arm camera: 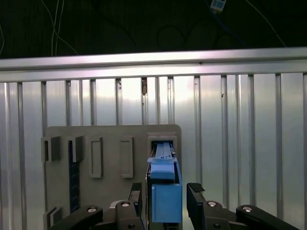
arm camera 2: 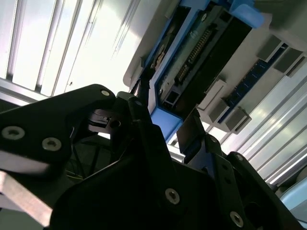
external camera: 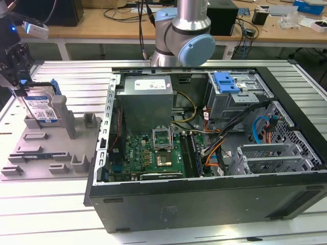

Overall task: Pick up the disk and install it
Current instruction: 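Pick up the disk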

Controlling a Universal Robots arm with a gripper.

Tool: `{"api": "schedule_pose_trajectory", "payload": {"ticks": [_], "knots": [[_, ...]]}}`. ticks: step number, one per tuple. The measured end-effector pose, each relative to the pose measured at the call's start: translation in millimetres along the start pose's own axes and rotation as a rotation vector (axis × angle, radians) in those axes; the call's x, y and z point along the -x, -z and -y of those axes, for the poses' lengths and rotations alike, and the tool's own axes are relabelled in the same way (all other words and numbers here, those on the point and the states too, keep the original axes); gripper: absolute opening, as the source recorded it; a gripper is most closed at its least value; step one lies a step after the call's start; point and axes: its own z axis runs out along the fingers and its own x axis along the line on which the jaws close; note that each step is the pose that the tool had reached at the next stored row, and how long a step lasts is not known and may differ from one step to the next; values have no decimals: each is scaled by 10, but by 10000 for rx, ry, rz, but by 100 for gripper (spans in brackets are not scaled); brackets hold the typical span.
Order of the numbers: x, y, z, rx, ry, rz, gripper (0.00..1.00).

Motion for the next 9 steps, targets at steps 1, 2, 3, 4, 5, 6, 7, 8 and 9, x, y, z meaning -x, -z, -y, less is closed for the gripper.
{"api": "schedule_pose_trajectory", "payload": {"ticks": [1,2,3,4,5,6,7,8,9], "knots": [[0,-3,0,-1,0,0,50],[1,-9,0,1,0,-1,50],[1,-11,0,1,1,0,50],[1,-13,0,1,1,-1,50],[1,-15,0,1,1,-1,50],[1,-16,0,1,0,-1,50],[1,-18,0,1,0,-1,50],[1,-20,0,1,0,0,50],[1,-22,0,0,0,0,50]]}}
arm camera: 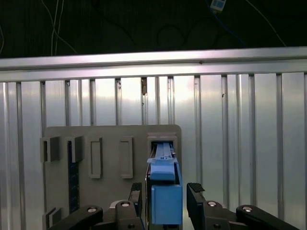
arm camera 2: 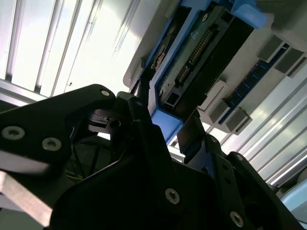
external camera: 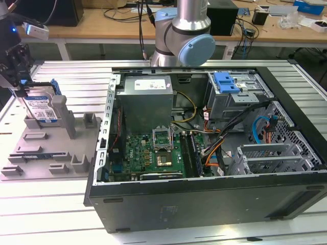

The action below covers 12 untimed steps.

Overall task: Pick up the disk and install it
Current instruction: 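Pick up the disk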

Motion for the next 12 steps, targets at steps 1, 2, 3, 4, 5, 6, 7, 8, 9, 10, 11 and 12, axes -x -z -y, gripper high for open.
{"api": "schedule_pose_trajectory", "payload": {"ticks": [1,2,3,4,5,6,7,8,9,10,11,12], "knots": [[0,-1,0,1,0,0,50],[0,-2,0,1,0,0,48],[0,-4,0,1,0,0,41],[0,-6,0,1,0,0,41],[1,-9,0,0,0,0,41],[1,-11,0,0,0,0,41],[1,-14,0,0,0,0,41],[1,-17,0,0,0,0,41],[2,-21,0,0,0,0,41],[2,-23,0,1,0,0,41],[2,-27,0,0,0,0,41],[2,-32,0,1,0,0,41]]}}
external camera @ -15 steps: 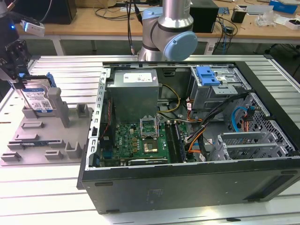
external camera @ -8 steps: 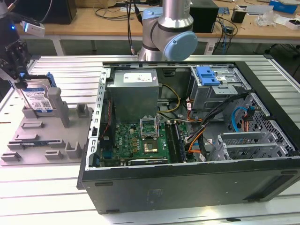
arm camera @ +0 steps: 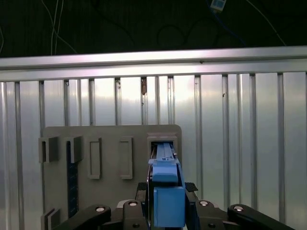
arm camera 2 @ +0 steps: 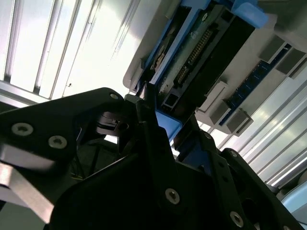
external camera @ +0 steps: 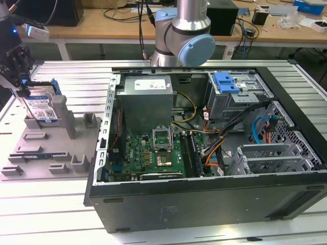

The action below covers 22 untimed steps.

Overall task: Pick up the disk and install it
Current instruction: 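Pick up the disk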

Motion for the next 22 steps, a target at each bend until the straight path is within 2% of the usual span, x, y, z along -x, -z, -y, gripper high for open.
{"api": "schedule_pose_trajectory", "payload": {"ticks": [17,22], "knots": [[3,-41,-4,1,0,-1,41],[3,-42,-4,1,0,0,36]]}}
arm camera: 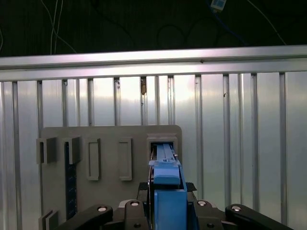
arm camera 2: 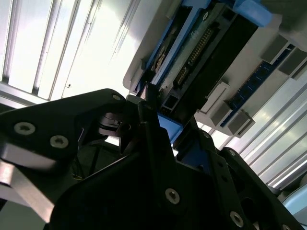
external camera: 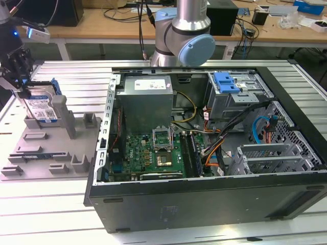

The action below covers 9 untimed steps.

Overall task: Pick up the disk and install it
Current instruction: 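Pick up the disk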

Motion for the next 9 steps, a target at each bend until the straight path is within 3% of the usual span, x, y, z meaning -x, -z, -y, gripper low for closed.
{"api": "schedule_pose_trajectory", "payload": {"ticks": [9], "knots": [[0,0,0,-2,0,8,36]]}}
